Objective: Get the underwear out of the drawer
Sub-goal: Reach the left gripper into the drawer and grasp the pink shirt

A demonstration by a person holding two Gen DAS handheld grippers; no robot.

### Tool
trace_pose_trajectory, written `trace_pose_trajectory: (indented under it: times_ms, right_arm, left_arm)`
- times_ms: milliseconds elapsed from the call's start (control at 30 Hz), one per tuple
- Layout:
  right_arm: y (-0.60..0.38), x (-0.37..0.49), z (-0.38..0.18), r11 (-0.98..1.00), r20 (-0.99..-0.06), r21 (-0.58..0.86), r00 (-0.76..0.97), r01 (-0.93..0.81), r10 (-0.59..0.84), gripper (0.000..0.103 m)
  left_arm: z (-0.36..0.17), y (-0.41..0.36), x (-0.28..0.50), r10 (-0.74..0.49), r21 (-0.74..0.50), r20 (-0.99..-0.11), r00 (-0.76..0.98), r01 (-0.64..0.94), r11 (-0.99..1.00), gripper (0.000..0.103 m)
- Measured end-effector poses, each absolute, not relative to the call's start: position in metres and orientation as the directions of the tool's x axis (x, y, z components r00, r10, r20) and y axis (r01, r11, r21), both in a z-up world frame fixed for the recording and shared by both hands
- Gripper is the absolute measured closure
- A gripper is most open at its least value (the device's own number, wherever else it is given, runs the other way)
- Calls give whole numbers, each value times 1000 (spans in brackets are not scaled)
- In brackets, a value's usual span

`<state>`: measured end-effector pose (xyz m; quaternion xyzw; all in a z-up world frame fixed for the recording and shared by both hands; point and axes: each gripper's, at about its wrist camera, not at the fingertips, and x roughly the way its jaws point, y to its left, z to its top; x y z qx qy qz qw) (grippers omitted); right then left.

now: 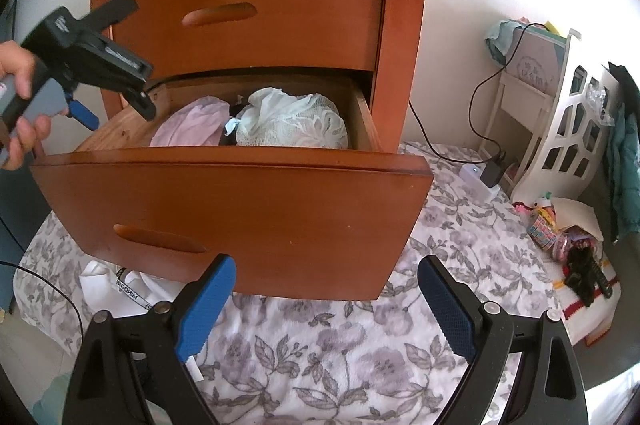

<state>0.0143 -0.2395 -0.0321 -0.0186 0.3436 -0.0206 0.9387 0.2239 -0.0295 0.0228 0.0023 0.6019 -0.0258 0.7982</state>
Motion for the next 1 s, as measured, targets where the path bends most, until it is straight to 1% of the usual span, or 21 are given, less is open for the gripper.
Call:
trace_pose_trajectory:
  times_ms: [67, 167, 300, 567, 800, 833, 867, 933, 1000]
  right_arm:
    - [-240, 15, -33, 999, -648, -46, 760, 26, -50, 9]
    - [-241, 17, -34, 999, -653, -42, 756, 27, -48, 9]
    - [-241, 17, -35, 999, -657, -41, 753, 25, -46, 9]
    - [-242, 21, -38, 999, -669, -34, 742, 26, -42, 9]
    - [-246, 22, -39, 999, -674, -20, 738, 32, -38, 9]
    - [-246, 22, -39, 999, -674, -18, 738, 34, -37, 9]
    - [-246, 22, -39, 999, -674, -16, 737, 35, -37, 9]
    - [-247, 22, -39, 999, -674, -14, 738, 36, -36, 9]
    - [-247, 21, -39, 999, -673, -13, 738, 37, -36, 9]
  left_arm:
    - [12, -36, 230, -34, -20, -971, 238, 60, 998, 0]
    - [1, -46, 237, -58, -41, -980, 192, 94, 995, 0]
    - [-7, -59, 245, -27, -6, -984, 173, 117, 993, 0]
    - [-17, -85, 261, -30, -12, -992, 121, 141, 990, 0]
    - [-24, -104, 267, 30, 48, -992, 123, 148, 988, 1]
    - [-23, -102, 266, 47, 67, -990, 130, 150, 987, 6]
    - [-20, -100, 266, 61, 81, -989, 135, 150, 985, 15]
    - [-21, -93, 269, 53, 70, -991, 126, 137, 988, 19]
    - [-21, -86, 271, 55, 70, -991, 125, 118, 991, 19]
